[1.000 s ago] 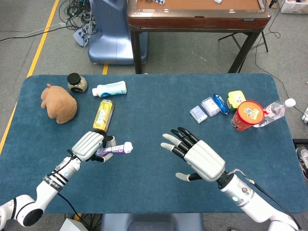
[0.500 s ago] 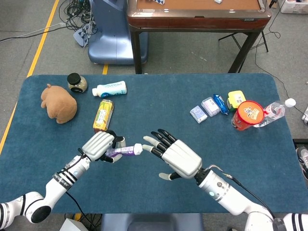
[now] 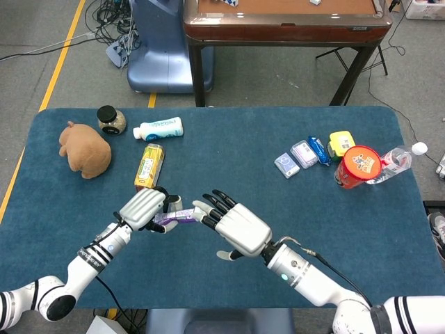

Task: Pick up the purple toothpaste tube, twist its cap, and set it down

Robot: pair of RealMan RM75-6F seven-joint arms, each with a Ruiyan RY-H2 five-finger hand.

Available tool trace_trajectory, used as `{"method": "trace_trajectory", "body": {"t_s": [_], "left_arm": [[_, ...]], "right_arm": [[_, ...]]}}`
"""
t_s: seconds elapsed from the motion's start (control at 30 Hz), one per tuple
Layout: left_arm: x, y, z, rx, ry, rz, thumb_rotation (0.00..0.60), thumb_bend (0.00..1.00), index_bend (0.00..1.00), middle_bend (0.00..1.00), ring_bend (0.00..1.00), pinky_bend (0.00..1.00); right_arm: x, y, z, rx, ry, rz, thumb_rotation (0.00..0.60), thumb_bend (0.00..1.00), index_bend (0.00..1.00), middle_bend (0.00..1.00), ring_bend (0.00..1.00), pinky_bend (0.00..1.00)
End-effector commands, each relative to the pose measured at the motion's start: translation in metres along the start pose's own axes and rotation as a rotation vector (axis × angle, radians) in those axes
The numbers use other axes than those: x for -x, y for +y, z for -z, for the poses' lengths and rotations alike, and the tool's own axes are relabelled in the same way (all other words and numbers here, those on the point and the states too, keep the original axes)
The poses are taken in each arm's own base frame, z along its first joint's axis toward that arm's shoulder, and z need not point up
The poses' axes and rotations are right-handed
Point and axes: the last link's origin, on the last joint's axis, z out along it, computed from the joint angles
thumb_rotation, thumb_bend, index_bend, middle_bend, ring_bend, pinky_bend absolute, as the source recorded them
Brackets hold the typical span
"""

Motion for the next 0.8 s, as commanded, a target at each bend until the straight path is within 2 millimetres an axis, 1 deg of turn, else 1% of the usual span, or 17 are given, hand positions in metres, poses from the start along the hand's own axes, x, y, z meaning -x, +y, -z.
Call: {"method": "trace_trajectory", "body": {"t_s": [0.03, 0.47, 0.8], "left_arm": [[0.000, -0.001, 0.001, -0.005, -0.001, 0.007, 0.600, 0.55, 0.61, 0.75, 0.53, 0.25], [-0.001, -0.015, 0.008, -0.035, 0.008, 0.061, 0.600, 0.56, 0.62, 0.75, 0.53, 0.26], [-0.004, -0.012, 0.009, -0.019, 0.026, 0.091, 0.600, 0.56, 0.62, 0.75, 0.53, 0.26]], "right_arm": [[0.003, 0.001, -0.002, 0.014, -0.008, 0.004, 0.478, 0.23, 0.17, 0.09, 0.00, 0.00], [0.016, 0.019, -0.003, 0.083, -0.049, -0.036, 0.477, 0.23, 0.17, 0.09, 0.00, 0.00], [0.025, 0.017, -0.012, 0.071, -0.061, -0.073, 0.478, 0.23, 0.17, 0.09, 0.00, 0.00]]}}
